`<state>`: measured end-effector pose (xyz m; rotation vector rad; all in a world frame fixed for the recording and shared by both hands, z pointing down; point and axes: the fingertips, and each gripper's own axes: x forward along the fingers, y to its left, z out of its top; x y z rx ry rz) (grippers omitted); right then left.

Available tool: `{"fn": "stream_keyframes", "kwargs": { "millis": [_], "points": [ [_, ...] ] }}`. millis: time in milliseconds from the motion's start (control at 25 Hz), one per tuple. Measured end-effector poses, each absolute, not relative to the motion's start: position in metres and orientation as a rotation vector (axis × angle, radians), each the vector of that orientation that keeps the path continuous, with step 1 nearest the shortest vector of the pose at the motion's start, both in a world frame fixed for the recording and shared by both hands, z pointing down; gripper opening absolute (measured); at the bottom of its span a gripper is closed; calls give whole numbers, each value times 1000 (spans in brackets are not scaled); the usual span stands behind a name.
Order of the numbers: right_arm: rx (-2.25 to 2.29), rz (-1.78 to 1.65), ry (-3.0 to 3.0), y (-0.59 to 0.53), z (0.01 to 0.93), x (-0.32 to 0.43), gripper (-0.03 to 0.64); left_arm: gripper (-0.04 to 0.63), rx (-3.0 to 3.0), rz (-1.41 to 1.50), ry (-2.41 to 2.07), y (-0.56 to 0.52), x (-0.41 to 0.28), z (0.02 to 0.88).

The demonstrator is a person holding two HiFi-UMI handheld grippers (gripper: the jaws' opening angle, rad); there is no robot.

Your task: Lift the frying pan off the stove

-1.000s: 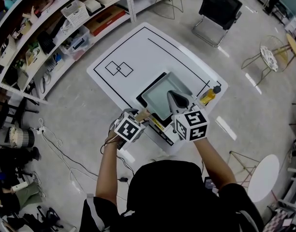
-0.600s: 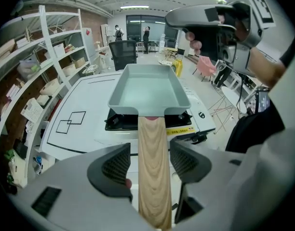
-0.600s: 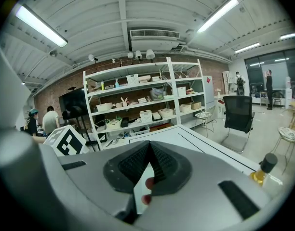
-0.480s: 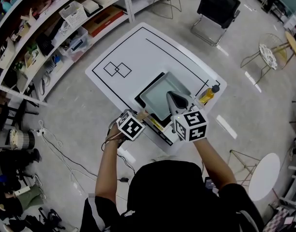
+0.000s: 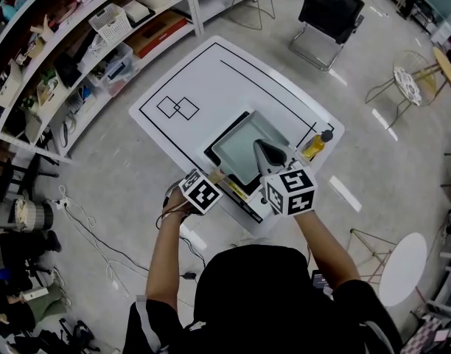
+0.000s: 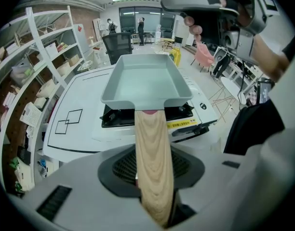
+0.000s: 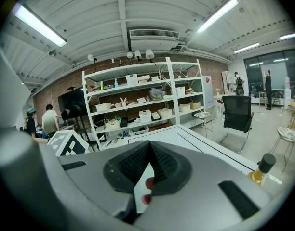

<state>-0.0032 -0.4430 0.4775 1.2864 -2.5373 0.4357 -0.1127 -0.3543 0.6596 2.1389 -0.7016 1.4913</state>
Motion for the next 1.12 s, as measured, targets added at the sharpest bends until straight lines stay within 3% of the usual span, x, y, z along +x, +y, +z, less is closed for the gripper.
{"fn": "stream_keyframes", "kwargs": {
  "millis": [160, 1120],
  "points": [
    [1290, 437, -2536, -444, 478, -2, 2, 106, 2144, 1521, -674, -352, -112, 662],
    [1309, 434, -2523, -437, 476, 13, 2, 95, 2157, 1455, -750, -348, -102, 660]
  ]
}}
